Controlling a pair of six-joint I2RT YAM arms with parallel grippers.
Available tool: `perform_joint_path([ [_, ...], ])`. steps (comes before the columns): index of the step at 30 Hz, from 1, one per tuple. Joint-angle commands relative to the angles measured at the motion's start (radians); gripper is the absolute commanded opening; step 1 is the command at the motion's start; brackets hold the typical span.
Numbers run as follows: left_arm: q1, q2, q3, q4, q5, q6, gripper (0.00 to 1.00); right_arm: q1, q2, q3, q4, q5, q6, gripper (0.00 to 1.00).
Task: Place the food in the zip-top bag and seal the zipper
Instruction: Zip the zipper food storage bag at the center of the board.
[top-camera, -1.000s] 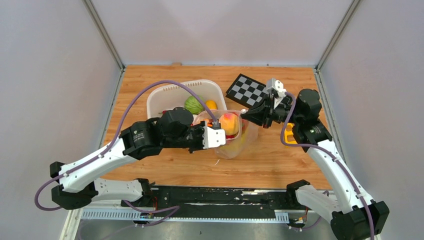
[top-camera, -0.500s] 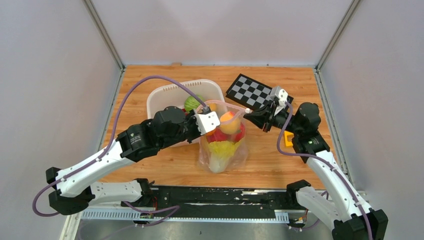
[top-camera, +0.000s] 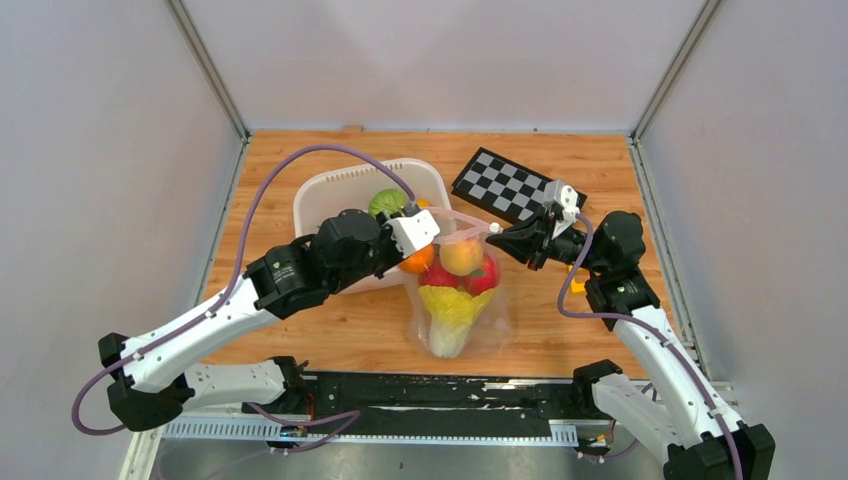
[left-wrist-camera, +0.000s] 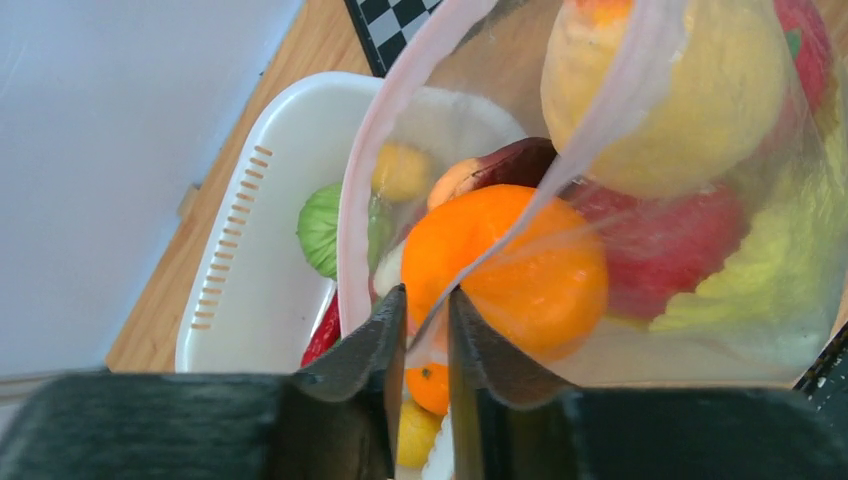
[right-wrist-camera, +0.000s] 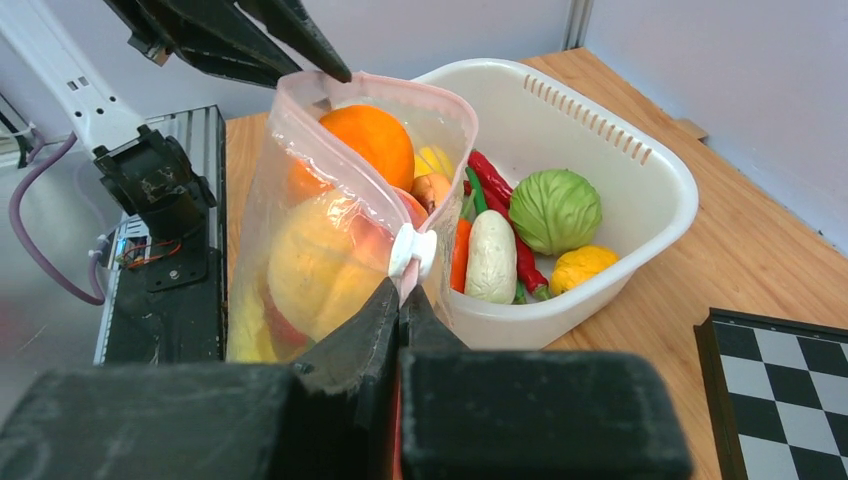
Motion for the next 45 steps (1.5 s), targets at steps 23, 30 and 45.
perform_joint_path([
  [23,0.015,0.146,0.260,0.195,0.503,-0.090,0.99,-0.004,0.000,0.062,-0.076,-0.021,-0.043,0.00],
  [30,0.015,0.263,0.286,0.296,0.649,-0.082,0.95,-0.004,-0.005,0.079,-0.119,-0.051,-0.074,0.00],
  [45,0.015,0.357,0.336,0.192,0.682,0.071,0.48,-0.005,-0.014,0.090,-0.162,-0.067,-0.099,0.00],
])
